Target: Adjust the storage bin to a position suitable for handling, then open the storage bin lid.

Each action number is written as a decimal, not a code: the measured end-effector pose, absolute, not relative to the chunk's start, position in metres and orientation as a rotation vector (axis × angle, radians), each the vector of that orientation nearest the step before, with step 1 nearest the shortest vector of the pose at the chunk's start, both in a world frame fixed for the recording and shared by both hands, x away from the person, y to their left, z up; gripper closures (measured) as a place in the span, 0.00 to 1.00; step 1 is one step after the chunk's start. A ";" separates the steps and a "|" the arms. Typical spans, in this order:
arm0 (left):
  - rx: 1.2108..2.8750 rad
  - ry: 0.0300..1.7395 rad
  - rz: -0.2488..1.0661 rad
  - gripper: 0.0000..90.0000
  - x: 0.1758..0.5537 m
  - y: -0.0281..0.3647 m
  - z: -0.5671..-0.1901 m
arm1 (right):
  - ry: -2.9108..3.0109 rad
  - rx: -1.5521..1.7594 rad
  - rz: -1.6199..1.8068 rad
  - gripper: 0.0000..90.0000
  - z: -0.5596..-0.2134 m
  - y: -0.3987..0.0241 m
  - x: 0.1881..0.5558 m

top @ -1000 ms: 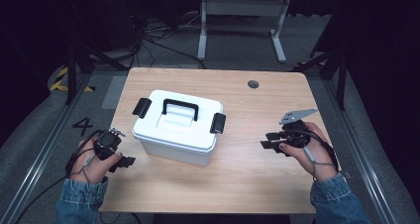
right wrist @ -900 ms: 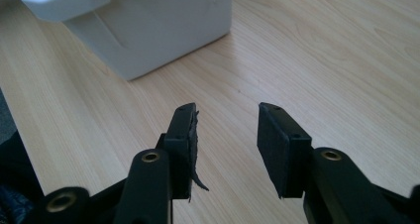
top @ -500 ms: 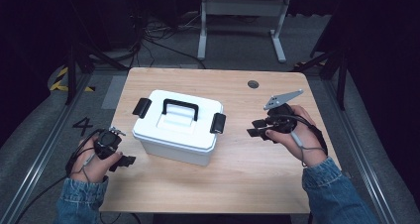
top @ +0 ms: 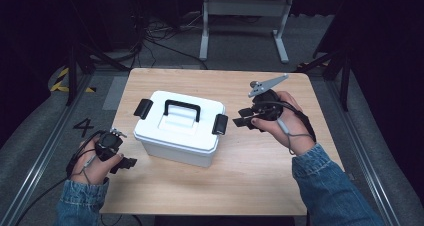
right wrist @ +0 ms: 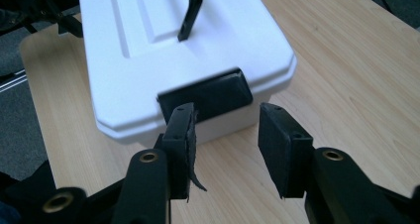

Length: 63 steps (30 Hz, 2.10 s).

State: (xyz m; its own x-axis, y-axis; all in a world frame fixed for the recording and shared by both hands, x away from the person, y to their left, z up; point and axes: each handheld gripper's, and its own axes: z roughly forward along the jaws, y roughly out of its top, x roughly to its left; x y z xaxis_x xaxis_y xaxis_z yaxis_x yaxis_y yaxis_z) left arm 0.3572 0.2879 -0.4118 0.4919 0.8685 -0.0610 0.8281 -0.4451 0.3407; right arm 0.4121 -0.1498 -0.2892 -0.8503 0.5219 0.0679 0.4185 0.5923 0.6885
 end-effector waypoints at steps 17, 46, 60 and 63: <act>2.409 1.428 0.168 0.22 0.358 0.289 -0.413 | 2.756 0.695 1.109 0.64 -0.283 -0.084 0.437; 2.430 1.402 0.168 0.22 0.365 0.286 -0.415 | 2.827 0.658 1.026 0.84 -0.313 -0.030 0.469; 2.432 1.403 0.175 0.22 0.364 0.286 -0.415 | 2.842 0.510 1.024 0.93 -0.309 -0.027 0.460; 2.428 1.405 0.174 0.22 0.364 0.286 -0.415 | 2.843 0.484 1.024 0.93 -0.309 -0.027 0.459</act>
State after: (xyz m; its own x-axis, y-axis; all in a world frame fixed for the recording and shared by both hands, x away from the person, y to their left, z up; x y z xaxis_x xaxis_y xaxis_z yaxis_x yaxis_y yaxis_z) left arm 0.3640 0.2864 -0.4149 0.5064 0.8603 -0.0586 0.8200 -0.4594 0.3414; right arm 0.4590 -0.0272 -0.3088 -0.9467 0.3207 0.0302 0.2663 0.7264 0.6336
